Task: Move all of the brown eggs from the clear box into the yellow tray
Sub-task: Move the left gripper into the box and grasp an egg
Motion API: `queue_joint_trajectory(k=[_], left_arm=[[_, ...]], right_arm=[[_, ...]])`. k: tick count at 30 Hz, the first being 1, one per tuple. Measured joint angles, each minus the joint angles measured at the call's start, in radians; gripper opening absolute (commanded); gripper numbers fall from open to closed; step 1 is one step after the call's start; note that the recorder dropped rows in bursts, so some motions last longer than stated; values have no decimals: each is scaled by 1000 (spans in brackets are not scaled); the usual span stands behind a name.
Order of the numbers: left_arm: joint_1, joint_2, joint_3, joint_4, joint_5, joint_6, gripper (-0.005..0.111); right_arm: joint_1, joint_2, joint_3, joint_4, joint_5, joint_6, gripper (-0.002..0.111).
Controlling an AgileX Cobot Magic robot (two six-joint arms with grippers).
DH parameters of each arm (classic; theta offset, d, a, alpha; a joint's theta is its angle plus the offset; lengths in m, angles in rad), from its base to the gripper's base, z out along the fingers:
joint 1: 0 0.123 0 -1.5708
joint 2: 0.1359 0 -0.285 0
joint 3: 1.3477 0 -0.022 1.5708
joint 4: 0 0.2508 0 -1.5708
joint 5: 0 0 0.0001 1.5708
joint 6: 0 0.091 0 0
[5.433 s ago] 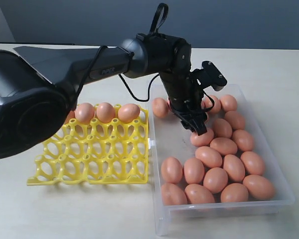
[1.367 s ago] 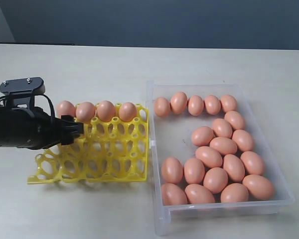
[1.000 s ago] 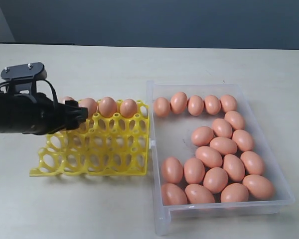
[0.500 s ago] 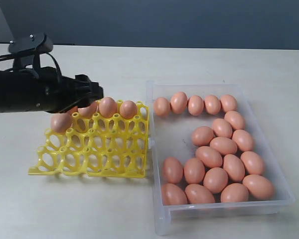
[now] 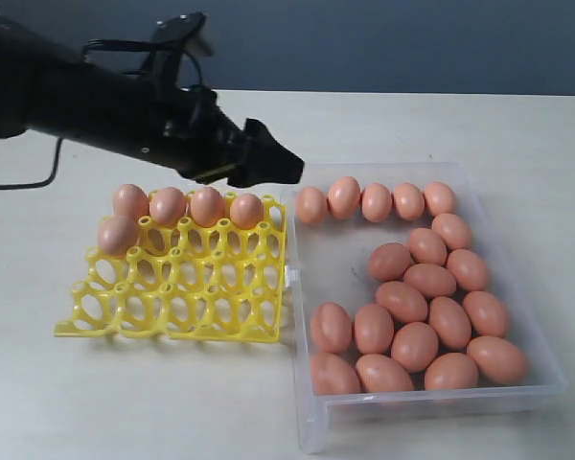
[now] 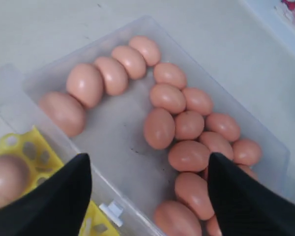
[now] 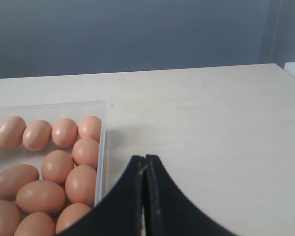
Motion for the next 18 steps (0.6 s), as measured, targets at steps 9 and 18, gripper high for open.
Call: queue_joint_trajectory(k=[9, 18], left_arm=[[-207, 294, -358, 484, 7, -250, 64], [-312, 555, -608, 590, 34, -357, 64]], right_arm=[[0, 0, 0, 0, 0, 0, -1], [0, 0, 0, 0, 0, 0, -1]])
